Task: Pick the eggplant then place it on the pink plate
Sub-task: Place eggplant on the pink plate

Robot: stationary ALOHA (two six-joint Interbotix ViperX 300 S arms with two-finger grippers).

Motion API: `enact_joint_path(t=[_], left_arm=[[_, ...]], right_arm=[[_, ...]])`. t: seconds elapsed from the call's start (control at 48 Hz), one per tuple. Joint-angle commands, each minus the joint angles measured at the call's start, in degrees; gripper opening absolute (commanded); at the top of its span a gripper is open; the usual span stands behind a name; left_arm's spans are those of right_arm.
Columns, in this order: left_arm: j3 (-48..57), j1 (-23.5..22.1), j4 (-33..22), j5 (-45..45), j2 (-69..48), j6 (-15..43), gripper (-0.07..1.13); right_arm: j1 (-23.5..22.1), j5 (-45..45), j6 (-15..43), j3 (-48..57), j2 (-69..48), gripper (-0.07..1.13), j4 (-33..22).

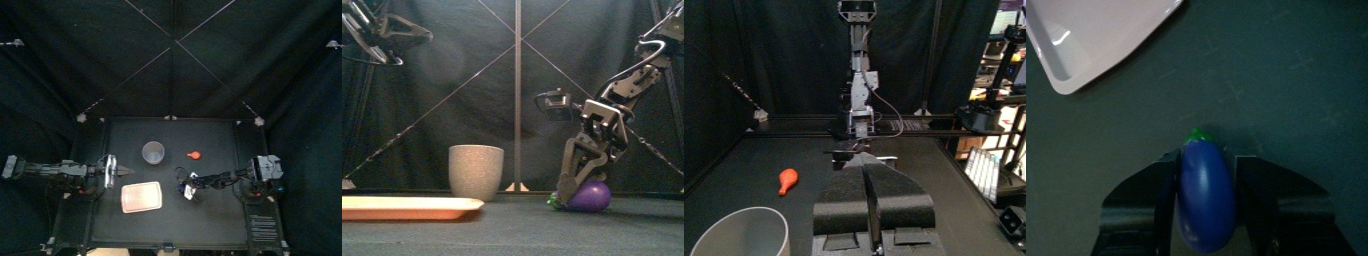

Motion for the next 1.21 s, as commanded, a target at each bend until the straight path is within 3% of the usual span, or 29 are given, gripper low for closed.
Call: enact_joint_path(t=[0.021, 0.271, 0.562, 1.0, 1.208], left_arm=[[-0.70, -0.18, 0.00, -0.26, 0.18, -0.09, -0.03], [-0.70, -0.18, 0.00, -0.26, 0.09, -0.09, -0.03], [-0.62, -0.18, 0.00, -0.18, 0.18, -0.09, -0.03], [-0.62, -0.18, 0.09, -0.18, 0.00, -0.09, -0.03], [-0.53, -0.18, 0.18, -0.26, 0.00, 0.00, -0.03]], right_arm=[[0.35, 0.62, 0.00, -0.62, -0.70, 0.59, -0.35], [-0.44, 0.62, -0.09, -5.36, -1.41, 0.56, -2.64], [-0.26, 1.41, 0.00, -18.54, -0.26, 0.56, -9.23], [1.23, 2.72, 0.09, -40.08, 13.01, 0.56, -17.67], [2.02, 2.90, 0.00, -42.71, 15.56, 0.71, -17.58]])
